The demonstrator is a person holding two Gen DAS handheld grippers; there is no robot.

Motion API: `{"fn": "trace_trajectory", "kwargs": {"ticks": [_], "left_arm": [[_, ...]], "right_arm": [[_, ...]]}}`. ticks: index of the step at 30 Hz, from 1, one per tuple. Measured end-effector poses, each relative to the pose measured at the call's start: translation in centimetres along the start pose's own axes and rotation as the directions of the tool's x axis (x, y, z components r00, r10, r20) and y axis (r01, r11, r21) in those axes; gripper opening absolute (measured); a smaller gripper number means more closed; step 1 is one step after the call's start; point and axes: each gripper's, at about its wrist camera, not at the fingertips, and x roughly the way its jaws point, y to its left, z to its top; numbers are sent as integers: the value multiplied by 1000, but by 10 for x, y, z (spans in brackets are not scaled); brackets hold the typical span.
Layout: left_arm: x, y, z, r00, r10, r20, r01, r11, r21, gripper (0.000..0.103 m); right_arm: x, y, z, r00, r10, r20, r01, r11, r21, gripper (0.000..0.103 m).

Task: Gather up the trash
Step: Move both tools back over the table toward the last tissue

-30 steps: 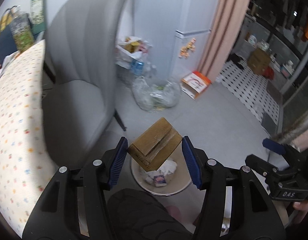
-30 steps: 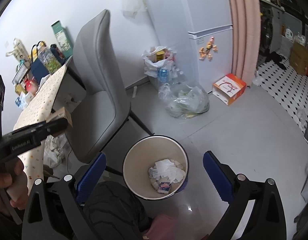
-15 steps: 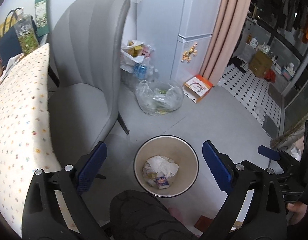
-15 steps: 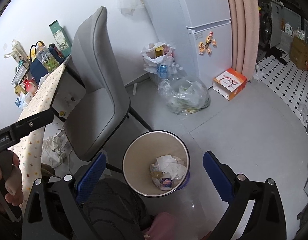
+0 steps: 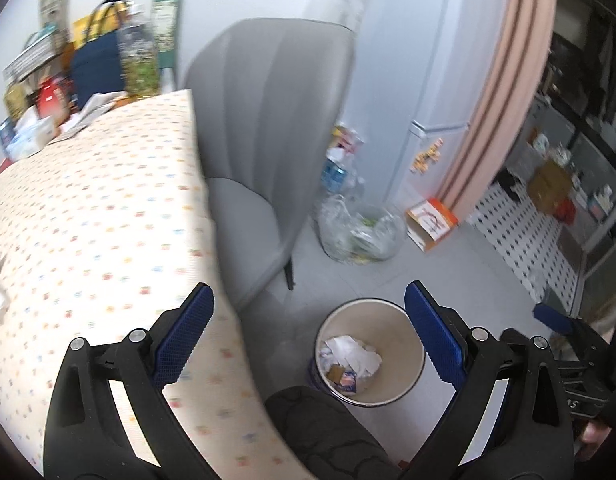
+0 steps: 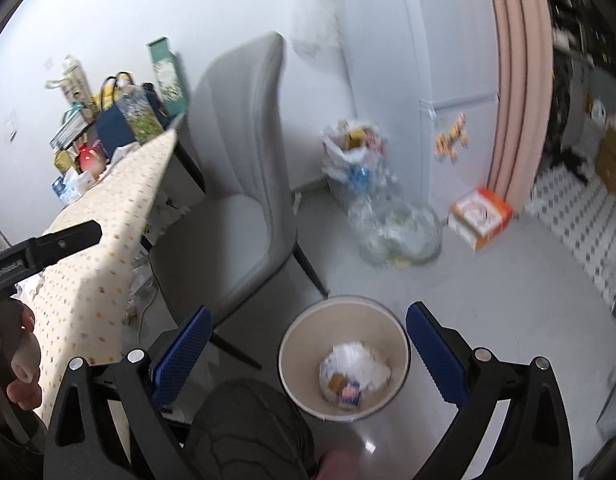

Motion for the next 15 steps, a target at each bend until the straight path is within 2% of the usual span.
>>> {"fn": "trace_trajectory", "kwargs": {"ticks": [6, 15], "left_arm": [[-30, 44, 0, 998, 15, 65, -11, 998, -61, 95], [-63, 107, -10, 991, 49, 126, -25, 982, -185, 95]], "right_arm": [[-8, 49, 12, 998, 11, 61, -6, 996, -86, 95], [-17, 128, 25, 986, 147, 74, -127, 967, -220, 95]]}}
